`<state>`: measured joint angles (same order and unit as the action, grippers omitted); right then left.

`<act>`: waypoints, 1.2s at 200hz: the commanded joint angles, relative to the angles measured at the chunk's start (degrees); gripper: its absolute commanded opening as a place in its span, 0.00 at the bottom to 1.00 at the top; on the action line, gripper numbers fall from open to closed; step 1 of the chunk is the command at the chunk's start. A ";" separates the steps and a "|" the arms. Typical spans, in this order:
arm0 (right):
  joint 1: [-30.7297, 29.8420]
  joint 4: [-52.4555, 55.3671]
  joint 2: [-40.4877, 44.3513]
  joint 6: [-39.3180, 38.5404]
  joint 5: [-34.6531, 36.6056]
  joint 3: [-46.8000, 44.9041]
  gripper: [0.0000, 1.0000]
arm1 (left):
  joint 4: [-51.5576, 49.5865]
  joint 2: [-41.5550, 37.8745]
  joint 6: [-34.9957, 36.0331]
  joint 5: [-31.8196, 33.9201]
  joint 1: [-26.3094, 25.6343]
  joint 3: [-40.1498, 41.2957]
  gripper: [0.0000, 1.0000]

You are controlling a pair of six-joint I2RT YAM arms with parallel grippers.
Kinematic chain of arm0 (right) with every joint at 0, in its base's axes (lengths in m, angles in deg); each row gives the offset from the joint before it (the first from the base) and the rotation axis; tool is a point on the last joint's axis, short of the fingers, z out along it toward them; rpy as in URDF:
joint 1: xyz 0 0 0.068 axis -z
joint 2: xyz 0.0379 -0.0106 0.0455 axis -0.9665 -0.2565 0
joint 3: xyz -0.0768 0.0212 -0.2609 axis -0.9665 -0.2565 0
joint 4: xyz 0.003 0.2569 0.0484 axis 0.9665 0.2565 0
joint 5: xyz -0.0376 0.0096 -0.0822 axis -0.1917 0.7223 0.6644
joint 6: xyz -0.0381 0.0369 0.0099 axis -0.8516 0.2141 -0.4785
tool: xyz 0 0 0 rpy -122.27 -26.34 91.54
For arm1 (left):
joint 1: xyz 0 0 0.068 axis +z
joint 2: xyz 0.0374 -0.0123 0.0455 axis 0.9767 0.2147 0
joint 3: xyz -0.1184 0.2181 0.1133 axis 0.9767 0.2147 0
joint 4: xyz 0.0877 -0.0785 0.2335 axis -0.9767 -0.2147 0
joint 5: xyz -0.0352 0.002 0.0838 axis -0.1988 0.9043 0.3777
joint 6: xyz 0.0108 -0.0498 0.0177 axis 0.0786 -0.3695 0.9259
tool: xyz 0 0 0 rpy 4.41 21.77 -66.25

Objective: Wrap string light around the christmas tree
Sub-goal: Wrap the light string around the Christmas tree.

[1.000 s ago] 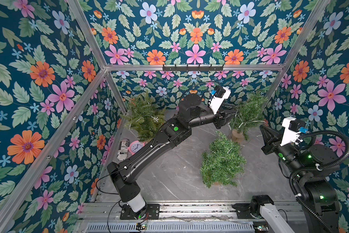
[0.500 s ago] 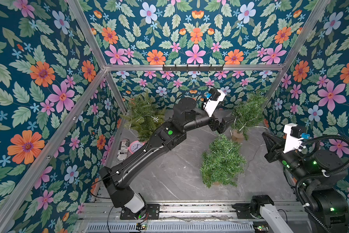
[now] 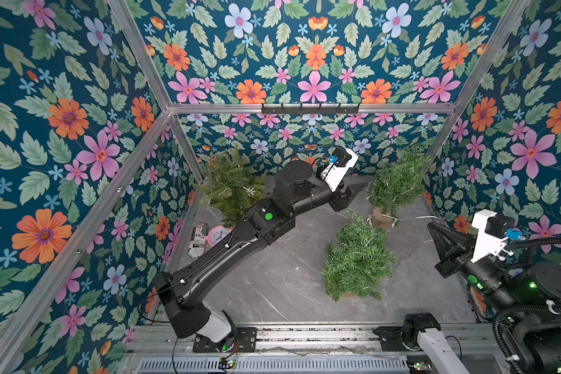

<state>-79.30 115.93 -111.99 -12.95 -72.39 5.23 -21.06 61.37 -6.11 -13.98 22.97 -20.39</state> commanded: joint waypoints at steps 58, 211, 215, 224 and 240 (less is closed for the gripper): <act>0.10 2.40 0.55 7.66 -14.47 4.58 0.00 | 5.13 -5.26 -1.48 12.06 -0.11 6.17 0.72; 4.53 -33.04 5.06 37.58 -38.68 -9.39 0.00 | 4.89 -30.19 -10.48 14.42 -0.07 36.28 0.45; 4.64 -33.99 4.99 38.29 -38.82 -9.66 0.00 | 4.80 -30.51 -10.62 14.11 -0.10 36.79 0.45; 4.83 -35.84 5.01 39.71 -39.12 -10.35 0.00 | 4.70 -31.00 -10.98 13.34 -0.07 37.82 0.44; 5.37 -38.52 4.99 41.48 -39.56 -11.79 0.00 | 4.65 -31.53 -11.45 10.79 -0.11 39.25 0.41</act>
<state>-74.49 87.58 -107.16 21.81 -109.72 -5.22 -16.14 30.55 -15.98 1.03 22.84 17.36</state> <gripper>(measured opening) 0.050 0.425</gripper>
